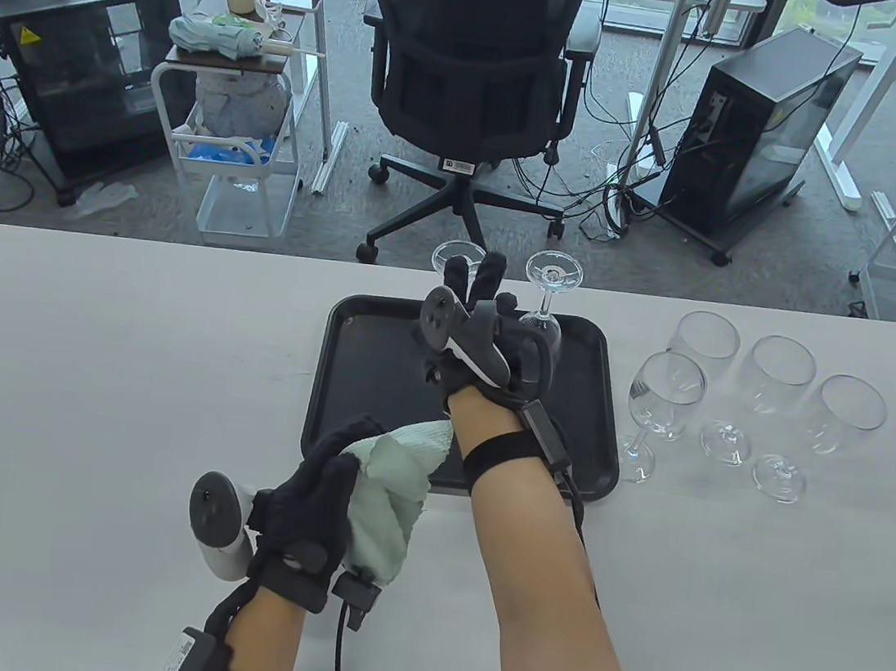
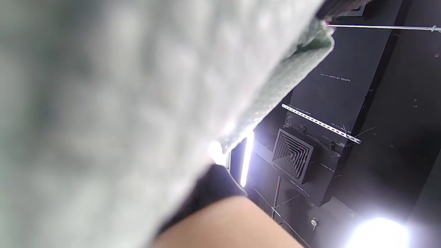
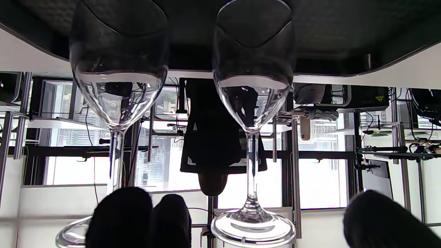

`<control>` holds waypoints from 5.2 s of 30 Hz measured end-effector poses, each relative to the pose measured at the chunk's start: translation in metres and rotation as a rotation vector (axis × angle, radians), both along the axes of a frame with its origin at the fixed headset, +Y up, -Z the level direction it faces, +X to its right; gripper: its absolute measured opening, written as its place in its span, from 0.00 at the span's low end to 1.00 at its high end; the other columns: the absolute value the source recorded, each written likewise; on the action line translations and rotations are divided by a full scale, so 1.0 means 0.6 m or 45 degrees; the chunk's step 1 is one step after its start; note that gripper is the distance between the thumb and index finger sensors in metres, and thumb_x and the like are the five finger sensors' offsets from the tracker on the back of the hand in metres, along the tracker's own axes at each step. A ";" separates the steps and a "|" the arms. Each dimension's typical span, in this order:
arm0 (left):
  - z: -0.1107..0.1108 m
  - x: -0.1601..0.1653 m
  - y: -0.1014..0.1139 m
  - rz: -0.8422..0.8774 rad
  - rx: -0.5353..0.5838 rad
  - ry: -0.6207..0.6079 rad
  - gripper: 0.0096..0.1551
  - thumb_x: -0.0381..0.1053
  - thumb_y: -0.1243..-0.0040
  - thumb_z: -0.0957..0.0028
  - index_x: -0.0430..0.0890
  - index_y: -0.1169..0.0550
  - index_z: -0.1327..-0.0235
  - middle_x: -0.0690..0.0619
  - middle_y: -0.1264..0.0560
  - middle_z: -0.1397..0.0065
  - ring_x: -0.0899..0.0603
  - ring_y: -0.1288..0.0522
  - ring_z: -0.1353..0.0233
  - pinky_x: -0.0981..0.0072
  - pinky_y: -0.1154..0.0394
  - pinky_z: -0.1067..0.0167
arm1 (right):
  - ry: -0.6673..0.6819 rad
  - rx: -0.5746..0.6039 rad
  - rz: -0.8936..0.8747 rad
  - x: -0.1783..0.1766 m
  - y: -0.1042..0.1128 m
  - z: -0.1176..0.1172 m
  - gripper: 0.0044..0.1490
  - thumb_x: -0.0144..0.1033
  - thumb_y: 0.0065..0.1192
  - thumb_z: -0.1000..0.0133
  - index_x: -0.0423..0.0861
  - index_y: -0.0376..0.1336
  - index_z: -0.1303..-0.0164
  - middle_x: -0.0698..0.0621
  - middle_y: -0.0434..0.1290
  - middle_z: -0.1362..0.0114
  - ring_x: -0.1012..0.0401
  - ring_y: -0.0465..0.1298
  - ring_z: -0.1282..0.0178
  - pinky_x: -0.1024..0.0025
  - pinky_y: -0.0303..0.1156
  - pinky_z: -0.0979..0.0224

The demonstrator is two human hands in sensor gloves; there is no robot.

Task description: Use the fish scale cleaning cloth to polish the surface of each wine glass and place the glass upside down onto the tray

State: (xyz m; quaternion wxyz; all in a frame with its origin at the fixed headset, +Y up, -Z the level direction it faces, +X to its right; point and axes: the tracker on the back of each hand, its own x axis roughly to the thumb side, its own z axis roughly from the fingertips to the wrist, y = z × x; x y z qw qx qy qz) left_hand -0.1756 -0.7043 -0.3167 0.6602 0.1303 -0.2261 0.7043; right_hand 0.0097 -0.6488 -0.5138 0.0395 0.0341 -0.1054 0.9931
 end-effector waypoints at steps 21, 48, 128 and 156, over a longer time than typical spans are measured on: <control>0.002 -0.002 -0.004 0.033 -0.019 0.016 0.30 0.68 0.53 0.38 0.55 0.30 0.27 0.51 0.35 0.18 0.36 0.32 0.22 0.35 0.25 0.36 | -0.256 -0.431 -0.864 0.437 -0.157 0.288 0.54 0.70 0.63 0.45 0.47 0.51 0.20 0.38 0.57 0.18 0.39 0.66 0.26 0.44 0.71 0.32; -0.002 -0.009 -0.006 0.049 -0.062 0.030 0.30 0.68 0.54 0.38 0.55 0.30 0.27 0.51 0.35 0.18 0.36 0.33 0.22 0.34 0.25 0.36 | -0.782 -0.228 -1.057 0.443 -0.202 0.123 0.29 0.52 0.75 0.47 0.56 0.69 0.37 0.41 0.62 0.20 0.39 0.59 0.22 0.36 0.58 0.25; 0.013 0.041 -0.001 -0.148 0.025 0.006 0.34 0.74 0.46 0.43 0.59 0.31 0.29 0.51 0.37 0.19 0.36 0.32 0.24 0.39 0.20 0.47 | 0.891 0.437 -0.867 0.280 -0.062 0.347 0.60 0.67 0.64 0.47 0.52 0.36 0.20 0.39 0.58 0.22 0.47 0.78 0.49 0.58 0.82 0.53; 0.015 0.044 -0.006 -0.203 0.049 0.039 0.34 0.74 0.46 0.44 0.60 0.30 0.29 0.52 0.37 0.18 0.36 0.33 0.24 0.39 0.20 0.46 | 0.832 0.302 -0.953 0.285 -0.086 0.338 0.60 0.66 0.65 0.46 0.52 0.35 0.20 0.39 0.56 0.21 0.47 0.78 0.47 0.57 0.81 0.50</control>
